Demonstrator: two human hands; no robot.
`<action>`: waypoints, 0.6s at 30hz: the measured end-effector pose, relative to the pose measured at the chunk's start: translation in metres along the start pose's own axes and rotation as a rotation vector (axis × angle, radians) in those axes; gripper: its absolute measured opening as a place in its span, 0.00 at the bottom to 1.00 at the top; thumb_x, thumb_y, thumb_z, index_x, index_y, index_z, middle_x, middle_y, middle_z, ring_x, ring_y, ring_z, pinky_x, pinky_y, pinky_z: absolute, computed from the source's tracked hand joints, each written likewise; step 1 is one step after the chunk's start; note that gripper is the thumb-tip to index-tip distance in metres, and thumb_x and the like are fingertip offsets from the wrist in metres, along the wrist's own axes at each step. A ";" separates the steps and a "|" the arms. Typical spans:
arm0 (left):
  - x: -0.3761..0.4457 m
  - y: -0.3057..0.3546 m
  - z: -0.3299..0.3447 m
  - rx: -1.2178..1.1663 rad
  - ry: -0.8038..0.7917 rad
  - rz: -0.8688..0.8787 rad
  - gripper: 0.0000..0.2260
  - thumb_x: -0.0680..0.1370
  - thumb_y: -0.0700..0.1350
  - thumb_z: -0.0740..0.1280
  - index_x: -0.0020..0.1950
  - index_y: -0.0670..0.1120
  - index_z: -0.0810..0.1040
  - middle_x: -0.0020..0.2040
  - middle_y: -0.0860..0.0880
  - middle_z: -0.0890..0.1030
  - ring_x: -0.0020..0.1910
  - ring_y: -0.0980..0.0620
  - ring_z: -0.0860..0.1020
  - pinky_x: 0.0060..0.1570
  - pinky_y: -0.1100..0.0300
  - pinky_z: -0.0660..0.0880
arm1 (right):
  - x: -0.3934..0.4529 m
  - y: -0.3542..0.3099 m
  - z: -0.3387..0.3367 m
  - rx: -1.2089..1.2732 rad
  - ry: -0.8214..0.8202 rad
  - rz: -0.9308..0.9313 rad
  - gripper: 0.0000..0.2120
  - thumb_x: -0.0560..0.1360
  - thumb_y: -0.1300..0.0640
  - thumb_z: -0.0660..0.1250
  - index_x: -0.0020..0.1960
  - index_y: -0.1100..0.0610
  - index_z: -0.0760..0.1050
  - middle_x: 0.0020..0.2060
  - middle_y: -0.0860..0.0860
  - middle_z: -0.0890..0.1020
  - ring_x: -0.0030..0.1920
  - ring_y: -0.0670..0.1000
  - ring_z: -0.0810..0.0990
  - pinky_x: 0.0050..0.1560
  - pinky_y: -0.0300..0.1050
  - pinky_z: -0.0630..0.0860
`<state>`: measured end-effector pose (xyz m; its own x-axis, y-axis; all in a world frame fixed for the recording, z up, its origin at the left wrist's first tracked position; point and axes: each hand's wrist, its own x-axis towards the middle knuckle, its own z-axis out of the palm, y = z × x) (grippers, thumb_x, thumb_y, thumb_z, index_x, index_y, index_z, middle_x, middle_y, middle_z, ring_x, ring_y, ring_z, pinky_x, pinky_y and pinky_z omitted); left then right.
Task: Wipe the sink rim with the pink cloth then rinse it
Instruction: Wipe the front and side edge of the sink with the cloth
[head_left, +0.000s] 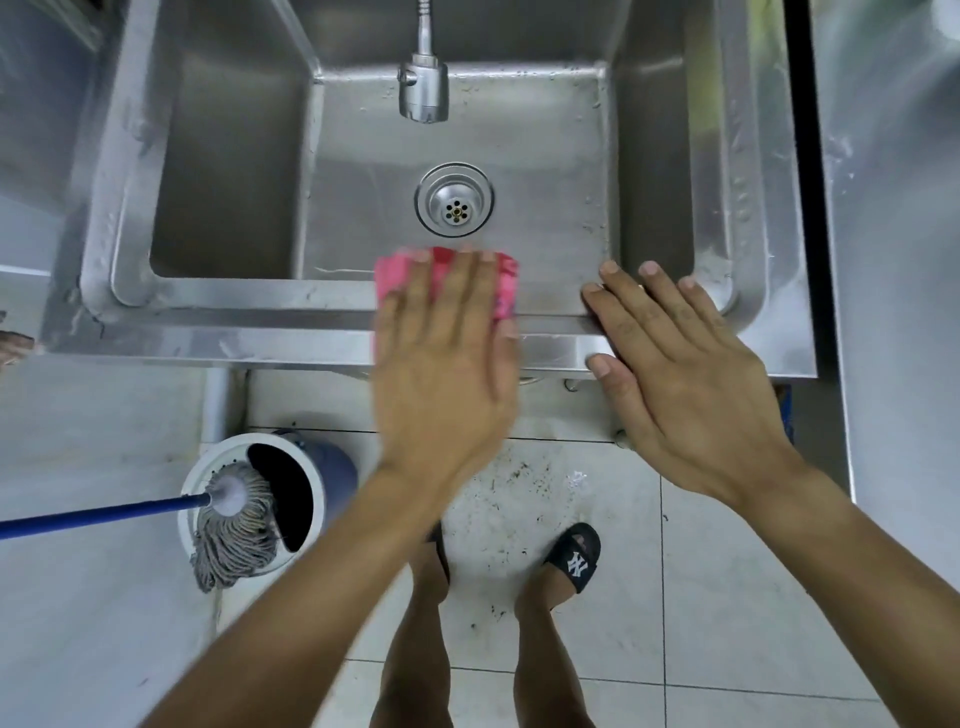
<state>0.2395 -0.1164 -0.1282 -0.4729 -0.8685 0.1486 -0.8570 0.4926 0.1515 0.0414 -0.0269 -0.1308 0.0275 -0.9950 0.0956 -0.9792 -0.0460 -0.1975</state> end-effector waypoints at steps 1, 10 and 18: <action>0.000 0.020 0.002 -0.021 0.000 0.005 0.25 0.86 0.53 0.51 0.80 0.45 0.66 0.78 0.44 0.70 0.81 0.41 0.62 0.79 0.41 0.56 | 0.000 0.001 -0.001 0.012 0.000 -0.005 0.27 0.88 0.46 0.48 0.81 0.59 0.63 0.81 0.55 0.64 0.82 0.58 0.59 0.82 0.57 0.56; -0.006 -0.084 -0.013 0.009 0.008 -0.152 0.26 0.86 0.54 0.48 0.78 0.44 0.70 0.77 0.44 0.72 0.80 0.42 0.64 0.79 0.44 0.59 | 0.003 -0.007 -0.002 -0.004 -0.032 0.013 0.27 0.87 0.47 0.49 0.81 0.59 0.62 0.81 0.55 0.63 0.83 0.58 0.58 0.82 0.61 0.56; -0.011 -0.012 -0.005 -0.151 0.010 0.077 0.24 0.86 0.52 0.53 0.79 0.43 0.69 0.79 0.44 0.69 0.81 0.41 0.60 0.79 0.40 0.57 | 0.029 -0.035 0.011 0.019 -0.059 -0.088 0.26 0.87 0.48 0.47 0.82 0.57 0.60 0.82 0.53 0.60 0.83 0.56 0.57 0.83 0.57 0.55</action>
<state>0.2558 -0.1125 -0.1263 -0.5333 -0.8275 0.1753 -0.7773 0.5612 0.2842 0.0786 -0.0546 -0.1315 0.1259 -0.9905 0.0555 -0.9684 -0.1348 -0.2098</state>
